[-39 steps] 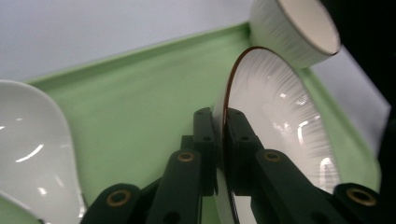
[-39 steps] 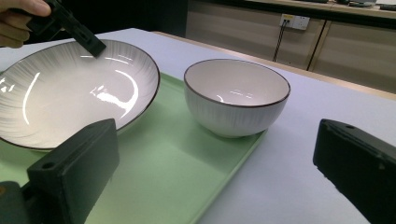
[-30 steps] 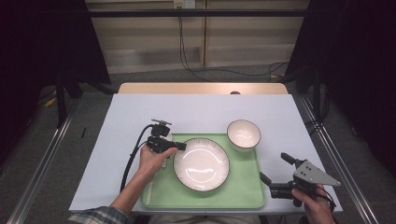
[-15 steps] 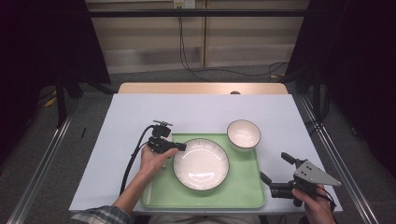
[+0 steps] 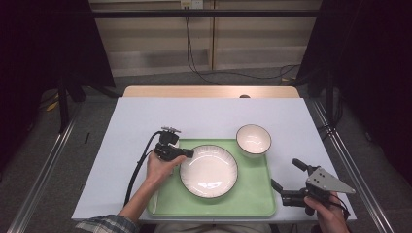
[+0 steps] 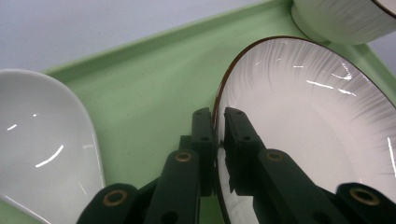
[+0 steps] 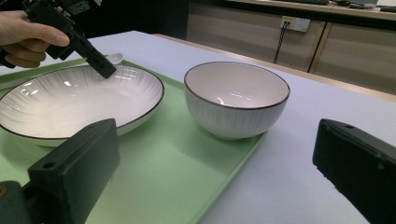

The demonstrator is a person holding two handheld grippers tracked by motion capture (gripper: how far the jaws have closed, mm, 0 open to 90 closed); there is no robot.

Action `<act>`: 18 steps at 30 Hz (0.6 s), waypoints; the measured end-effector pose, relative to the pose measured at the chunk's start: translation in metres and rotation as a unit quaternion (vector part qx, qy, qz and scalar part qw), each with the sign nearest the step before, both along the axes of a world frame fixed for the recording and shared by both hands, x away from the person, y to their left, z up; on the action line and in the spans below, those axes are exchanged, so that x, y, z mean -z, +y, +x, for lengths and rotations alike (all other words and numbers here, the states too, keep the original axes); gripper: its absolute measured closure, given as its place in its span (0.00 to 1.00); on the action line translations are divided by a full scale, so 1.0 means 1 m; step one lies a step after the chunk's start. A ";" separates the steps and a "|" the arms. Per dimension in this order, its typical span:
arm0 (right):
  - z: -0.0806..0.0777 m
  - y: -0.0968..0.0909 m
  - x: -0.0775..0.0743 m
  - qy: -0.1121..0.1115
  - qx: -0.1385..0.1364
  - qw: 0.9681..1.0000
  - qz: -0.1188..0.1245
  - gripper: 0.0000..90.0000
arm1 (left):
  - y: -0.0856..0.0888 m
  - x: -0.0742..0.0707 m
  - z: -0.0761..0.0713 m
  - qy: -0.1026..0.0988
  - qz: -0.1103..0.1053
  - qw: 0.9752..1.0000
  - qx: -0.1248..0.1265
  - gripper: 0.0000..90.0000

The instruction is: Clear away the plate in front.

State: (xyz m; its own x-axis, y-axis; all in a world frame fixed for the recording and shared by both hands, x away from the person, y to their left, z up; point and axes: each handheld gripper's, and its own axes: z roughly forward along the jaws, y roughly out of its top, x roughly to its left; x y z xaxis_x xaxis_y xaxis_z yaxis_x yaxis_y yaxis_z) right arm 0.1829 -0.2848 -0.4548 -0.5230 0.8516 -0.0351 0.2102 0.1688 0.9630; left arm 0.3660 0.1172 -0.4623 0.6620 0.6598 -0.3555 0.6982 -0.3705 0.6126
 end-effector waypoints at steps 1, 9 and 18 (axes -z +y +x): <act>0.000 0.000 0.000 0.000 0.001 1.000 -0.001 0.00 | -0.001 0.000 -0.001 -0.003 0.004 1.000 -0.002 0.91; 0.000 0.000 0.000 0.000 0.002 1.000 0.000 0.00 | 0.000 -0.003 -0.003 -0.016 -0.007 1.000 -0.006 0.69; 0.000 0.000 0.000 -0.003 0.001 1.000 0.001 0.00 | 0.008 -0.019 -0.009 -0.046 -0.029 0.998 -0.042 0.16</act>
